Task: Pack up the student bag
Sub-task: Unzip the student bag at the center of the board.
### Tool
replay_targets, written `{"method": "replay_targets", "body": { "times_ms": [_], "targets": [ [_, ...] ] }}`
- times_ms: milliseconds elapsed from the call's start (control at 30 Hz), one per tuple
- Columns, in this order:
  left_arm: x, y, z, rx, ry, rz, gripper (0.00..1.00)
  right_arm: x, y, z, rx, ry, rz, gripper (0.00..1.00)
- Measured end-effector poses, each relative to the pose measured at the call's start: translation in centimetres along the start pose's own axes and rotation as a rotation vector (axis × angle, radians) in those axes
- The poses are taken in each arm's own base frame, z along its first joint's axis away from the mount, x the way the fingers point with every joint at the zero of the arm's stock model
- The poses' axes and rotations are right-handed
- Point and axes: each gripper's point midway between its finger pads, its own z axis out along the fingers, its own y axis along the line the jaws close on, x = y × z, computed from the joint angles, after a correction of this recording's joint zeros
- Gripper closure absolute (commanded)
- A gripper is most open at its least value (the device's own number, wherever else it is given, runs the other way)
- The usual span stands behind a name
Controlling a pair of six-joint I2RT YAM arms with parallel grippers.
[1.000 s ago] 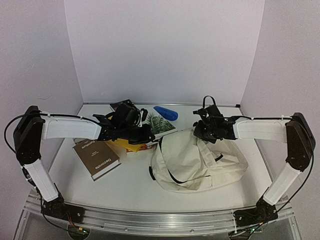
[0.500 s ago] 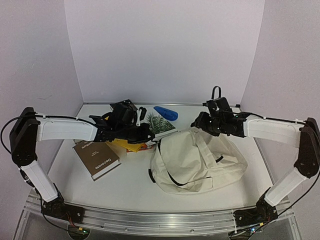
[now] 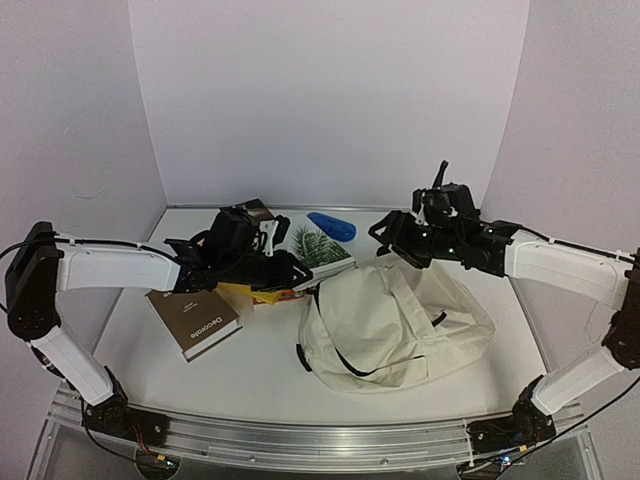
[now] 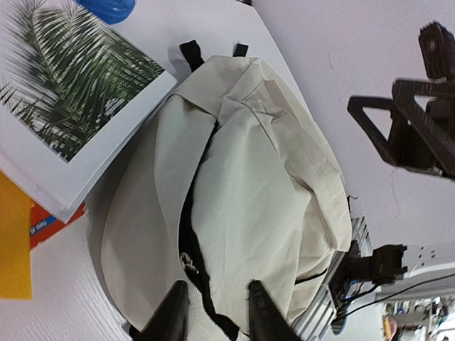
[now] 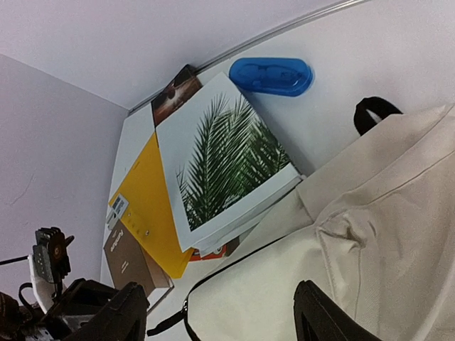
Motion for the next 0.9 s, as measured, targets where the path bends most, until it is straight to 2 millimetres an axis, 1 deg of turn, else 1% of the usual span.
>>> {"method": "replay_targets", "body": {
  "times_ms": [100,167,267,333,400,467,533,633,733,833,900],
  "targets": [
    [0.1,0.3,-1.6,-0.023,-0.026,-0.019,0.37,1.6,1.0,0.1,-0.032,0.048,0.003,0.32],
    [-0.1,0.6,-2.7,-0.039,-0.045,-0.030,0.31,2.6,2.0,0.1,-0.056,0.072,-0.015,0.34],
    [-1.0,1.6,-4.4,-0.065,-0.067,-0.067,0.27,4.6,3.6,-0.1,-0.096,0.109,-0.090,0.38],
    [-2.0,2.7,-5.3,-0.086,-0.084,-0.092,0.26,5.9,4.8,0.3,-0.108,0.140,-0.163,0.41],
    [-2.5,4.1,-5.9,-0.119,-0.090,-0.118,0.26,6.9,6.0,1.0,-0.115,0.164,-0.237,0.43],
    [-2.5,5.6,-6.3,-0.159,-0.084,-0.145,0.25,7.9,7.2,1.9,-0.099,0.186,-0.309,0.45],
    [-2.3,6.2,-6.5,-0.179,-0.073,-0.163,0.25,8.9,7.9,3.1,-0.076,0.201,-0.361,0.46],
    [-1.8,6.5,-6.6,-0.188,-0.066,-0.183,0.24,10.8,7.6,4.6,-0.015,0.230,-0.417,0.47],
    [-1.2,6.9,-6.7,-0.194,-0.059,-0.202,0.24,13.2,6.5,5.8,0.053,0.278,-0.462,0.50],
    [-0.7,7.2,-6.9,-0.201,-0.052,-0.214,0.23,15.2,5.4,6.4,0.097,0.325,-0.492,0.55],
    [-0.5,7.3,-7.0,-0.206,-0.047,-0.218,0.23,15.8,5.1,6.6,0.113,0.335,-0.503,0.59]
  ]
}}
